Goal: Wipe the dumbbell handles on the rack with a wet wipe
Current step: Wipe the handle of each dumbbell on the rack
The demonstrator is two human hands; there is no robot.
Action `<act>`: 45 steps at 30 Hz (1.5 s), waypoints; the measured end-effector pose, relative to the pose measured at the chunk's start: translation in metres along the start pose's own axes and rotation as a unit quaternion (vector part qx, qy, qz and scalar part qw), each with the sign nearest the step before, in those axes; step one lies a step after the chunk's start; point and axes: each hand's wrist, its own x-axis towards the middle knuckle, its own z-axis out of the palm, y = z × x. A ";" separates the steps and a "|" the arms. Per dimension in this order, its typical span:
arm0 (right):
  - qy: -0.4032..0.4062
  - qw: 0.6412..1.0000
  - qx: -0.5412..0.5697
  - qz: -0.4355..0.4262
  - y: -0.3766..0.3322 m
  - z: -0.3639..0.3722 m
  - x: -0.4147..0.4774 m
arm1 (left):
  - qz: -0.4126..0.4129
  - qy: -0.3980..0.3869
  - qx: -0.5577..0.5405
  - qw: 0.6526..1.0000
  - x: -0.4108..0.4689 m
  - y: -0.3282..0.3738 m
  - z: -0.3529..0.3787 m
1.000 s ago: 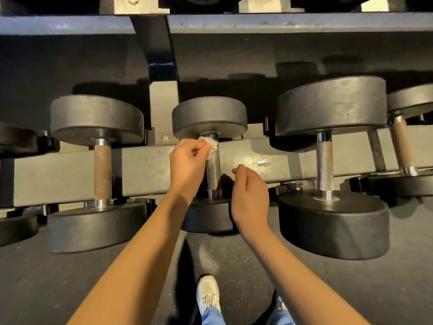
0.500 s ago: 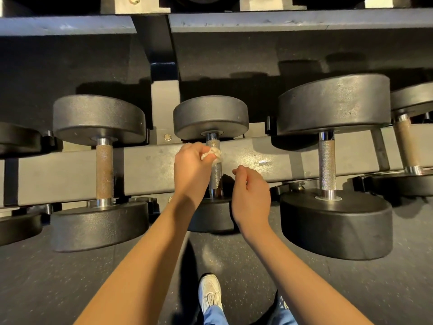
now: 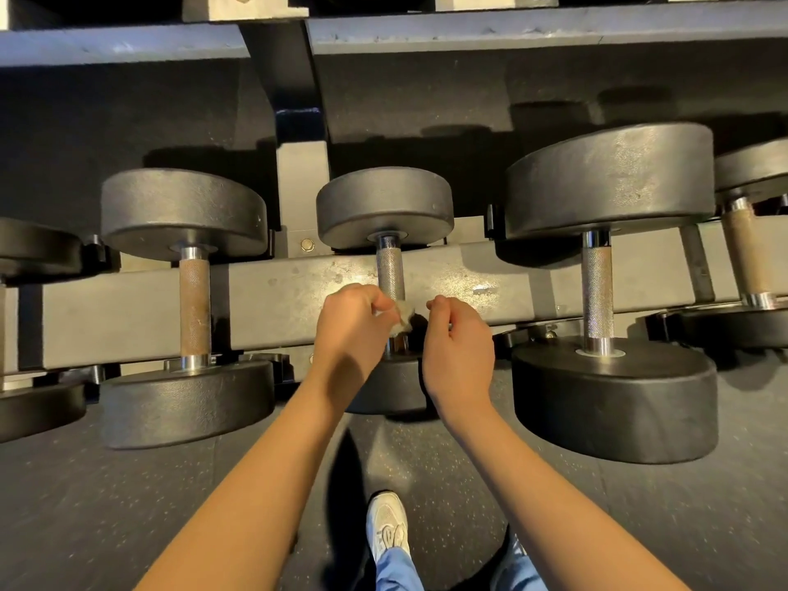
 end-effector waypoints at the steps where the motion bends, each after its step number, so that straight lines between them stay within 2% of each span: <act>1: 0.001 1.000 0.000 0.002 0.000 0.000 0.000 | 0.007 -0.001 -0.004 1.000 0.000 0.001 -0.001; 9: 0.003 1.000 0.006 -0.005 0.006 0.001 0.001 | -0.021 0.120 -0.120 0.985 0.038 0.018 0.000; 12: 0.006 1.000 0.008 -0.010 0.008 0.002 0.002 | -0.027 0.100 -0.096 0.990 0.037 0.018 -0.003; 15: 0.003 1.000 0.007 -0.014 0.007 0.002 0.002 | -0.045 0.031 -0.067 0.996 0.008 0.008 0.001; 18: -0.014 0.999 0.013 -0.033 0.003 -0.001 0.001 | -0.088 -0.020 -0.101 0.991 -0.016 0.005 0.001; 22: -0.101 0.993 0.039 -0.048 0.002 -0.005 0.002 | -0.060 -0.007 -0.162 0.985 -0.018 0.018 -0.003; 27: -0.166 0.972 0.164 -0.009 0.009 -0.014 0.018 | -0.049 0.026 -0.189 0.980 -0.022 0.022 0.002; 30: -0.133 0.981 0.141 0.000 0.011 -0.014 0.036 | -0.014 0.077 -0.159 0.984 -0.023 0.016 0.007; 32: -0.104 0.987 0.120 0.002 0.006 -0.006 0.047 | -0.034 0.126 -0.181 0.975 -0.023 0.014 0.009; 34: -0.114 0.990 0.084 -0.004 -0.003 0.004 0.053 | -0.050 0.153 -0.215 0.963 -0.024 0.014 0.011; 37: -0.152 0.987 0.055 -0.013 0.002 0.008 0.057 | -0.065 0.159 -0.235 0.957 -0.026 0.016 0.009; 41: -0.204 0.976 0.080 0.005 0.017 -0.004 0.048 | -0.079 0.162 -0.250 0.951 -0.026 0.017 0.010; 45: -0.158 0.986 0.044 -0.040 0.012 0.005 0.056 | -0.079 0.154 -0.241 0.955 -0.026 0.016 0.009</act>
